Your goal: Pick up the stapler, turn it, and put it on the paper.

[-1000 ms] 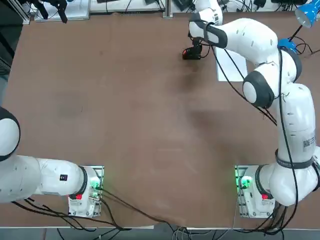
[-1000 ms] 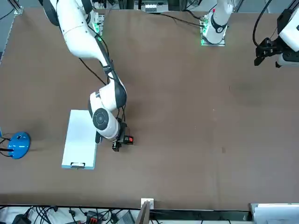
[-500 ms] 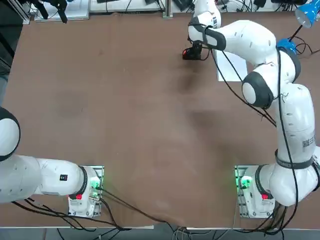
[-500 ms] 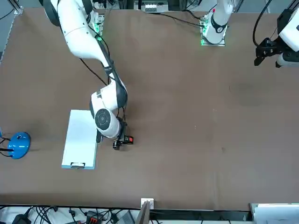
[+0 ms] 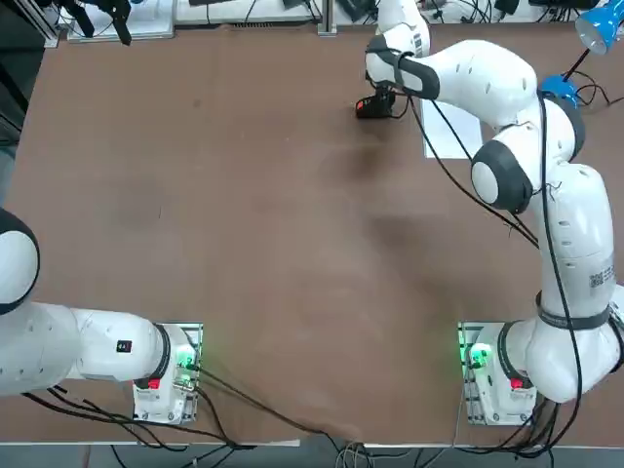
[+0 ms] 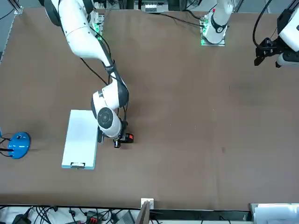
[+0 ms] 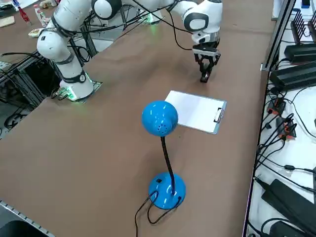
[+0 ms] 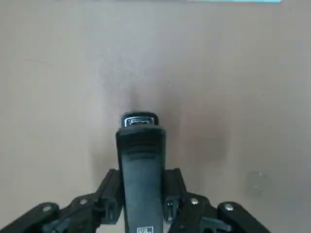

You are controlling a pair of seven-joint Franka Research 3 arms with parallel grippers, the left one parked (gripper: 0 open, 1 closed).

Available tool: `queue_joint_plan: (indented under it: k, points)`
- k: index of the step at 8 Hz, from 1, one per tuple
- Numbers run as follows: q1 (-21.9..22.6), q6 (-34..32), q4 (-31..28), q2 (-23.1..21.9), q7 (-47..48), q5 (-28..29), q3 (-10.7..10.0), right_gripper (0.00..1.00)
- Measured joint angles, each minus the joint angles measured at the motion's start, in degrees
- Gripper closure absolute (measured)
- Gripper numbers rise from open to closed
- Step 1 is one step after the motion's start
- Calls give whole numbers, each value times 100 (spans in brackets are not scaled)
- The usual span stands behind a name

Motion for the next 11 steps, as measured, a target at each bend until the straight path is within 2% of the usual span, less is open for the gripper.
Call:
queue_joint_plan:
  k: [3, 5, 7, 11]
  points:
    - [-1, -222, 55, -129, -486, -249, -35, 58]
    - [-11, -1112, 63, -436, -1568, -292, -67, 58]
    - [-100, -1668, -42, -809, -2912, -325, -96, 58]
    - [-543, -1693, -1356, -1833, -6202, -683, -305, 58]
